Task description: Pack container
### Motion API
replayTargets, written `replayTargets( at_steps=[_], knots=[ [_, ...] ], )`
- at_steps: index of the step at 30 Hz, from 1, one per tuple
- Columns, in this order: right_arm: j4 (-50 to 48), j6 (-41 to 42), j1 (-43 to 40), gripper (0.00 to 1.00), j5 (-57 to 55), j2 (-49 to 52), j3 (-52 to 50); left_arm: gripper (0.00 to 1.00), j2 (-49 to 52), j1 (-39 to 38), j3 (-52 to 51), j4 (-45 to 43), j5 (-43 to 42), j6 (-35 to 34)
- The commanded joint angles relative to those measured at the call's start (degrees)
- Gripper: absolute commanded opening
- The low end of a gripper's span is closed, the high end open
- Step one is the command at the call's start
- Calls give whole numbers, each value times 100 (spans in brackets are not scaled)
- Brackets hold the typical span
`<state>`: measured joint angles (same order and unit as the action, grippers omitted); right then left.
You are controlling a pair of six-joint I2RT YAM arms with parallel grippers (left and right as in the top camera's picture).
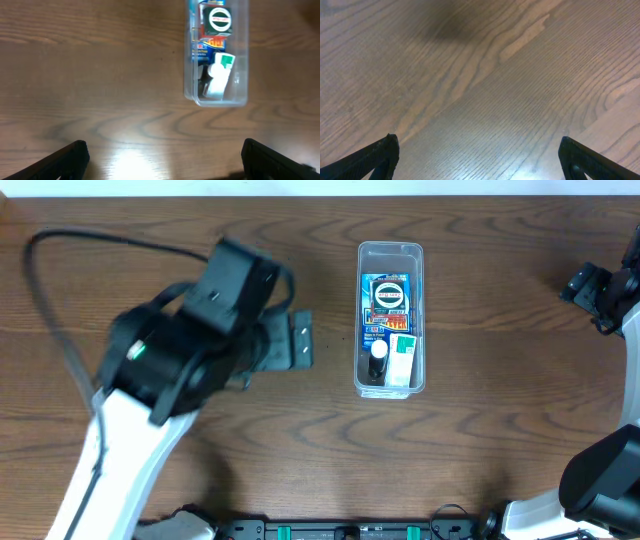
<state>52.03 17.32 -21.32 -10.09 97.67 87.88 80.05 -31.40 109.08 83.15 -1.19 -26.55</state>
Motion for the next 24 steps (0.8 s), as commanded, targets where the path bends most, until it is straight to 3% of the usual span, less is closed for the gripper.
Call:
replayTargets(
  at_steps=[1,6,13,24],
  knots=[
    [7,-66,-37,99,-42,48,-26,98,-570,-221,-249,98,85,149],
    [7,-66,-37,99,-42,48,-26,98,-1956,-739,-1158,-114,118,92],
    [7,-66,-37,99,-42,48,-26,98,-3908,-907,-2632,-629,925,-479],
    [7,-66,-37,99,-39,48,-26,98,-4712,-907,-2914,-260,940,-474]
  ],
)
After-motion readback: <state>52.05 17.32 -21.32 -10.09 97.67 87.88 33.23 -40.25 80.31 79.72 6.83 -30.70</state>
